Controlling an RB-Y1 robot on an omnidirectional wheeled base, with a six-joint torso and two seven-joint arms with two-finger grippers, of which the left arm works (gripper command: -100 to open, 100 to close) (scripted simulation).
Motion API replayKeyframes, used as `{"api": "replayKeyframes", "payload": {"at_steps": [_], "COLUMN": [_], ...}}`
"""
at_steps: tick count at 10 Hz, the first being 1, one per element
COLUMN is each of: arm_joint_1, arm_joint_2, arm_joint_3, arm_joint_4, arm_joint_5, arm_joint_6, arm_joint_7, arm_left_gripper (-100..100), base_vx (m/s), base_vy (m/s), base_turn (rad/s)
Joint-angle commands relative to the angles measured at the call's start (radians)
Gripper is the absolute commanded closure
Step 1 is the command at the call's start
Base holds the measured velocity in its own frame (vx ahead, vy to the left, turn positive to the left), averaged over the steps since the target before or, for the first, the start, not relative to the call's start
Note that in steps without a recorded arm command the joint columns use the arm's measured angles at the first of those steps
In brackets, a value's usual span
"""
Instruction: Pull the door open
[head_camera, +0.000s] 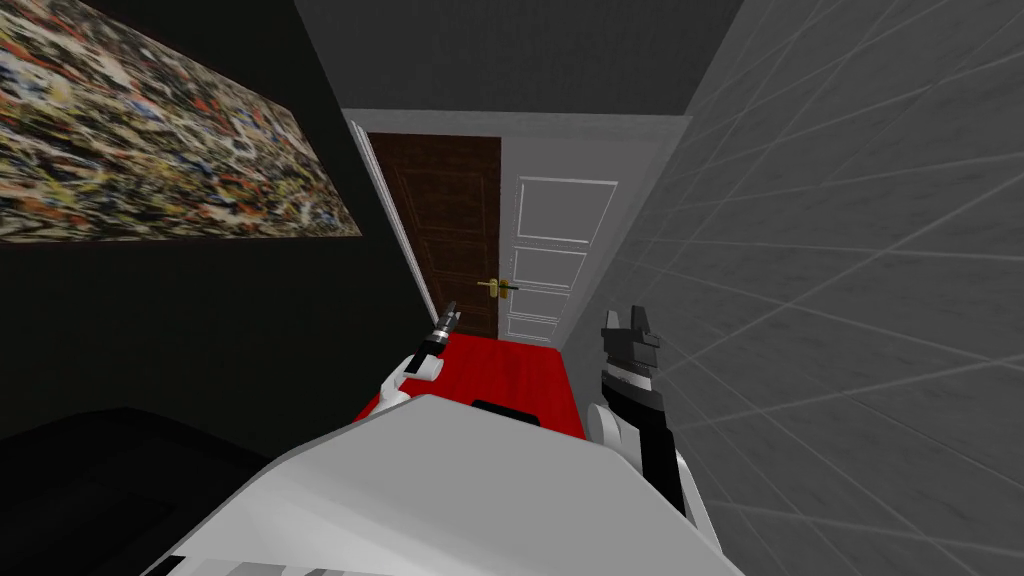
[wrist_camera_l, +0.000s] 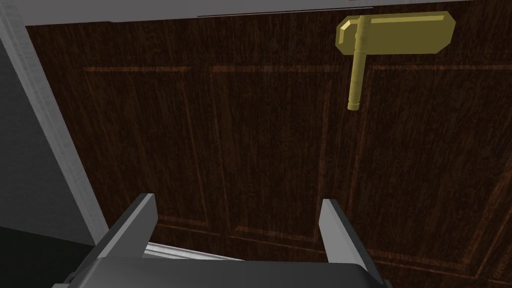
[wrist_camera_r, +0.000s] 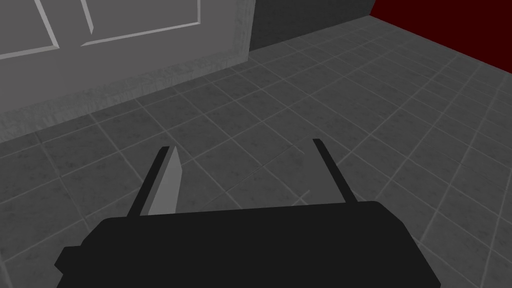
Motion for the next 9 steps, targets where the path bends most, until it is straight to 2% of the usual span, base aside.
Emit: {"api": "replayKeyframes", "payload": {"at_steps": [1,8,9], "arm_joint_1": [-0.013,-0.072,-0.088], "arm_joint_2": [0.009,0.047,0.057], "arm_joint_3": [0.002,0.012,0.015], "arm_joint_4": [0.036,0.176,0.215], "arm_joint_5": [0.004,0.024,0.029], "arm_joint_6": [-0.002,0.0,0.001], "arm_joint_7": [0.009,0.047,0.057], "arm_left_gripper": [-100,-100,-100], "base_vx": [0.104,0.104,0.138], "base_vy": [-0.002,0.002,0.01], "base_turn": [-0.068,-0.061,-0.102]}}
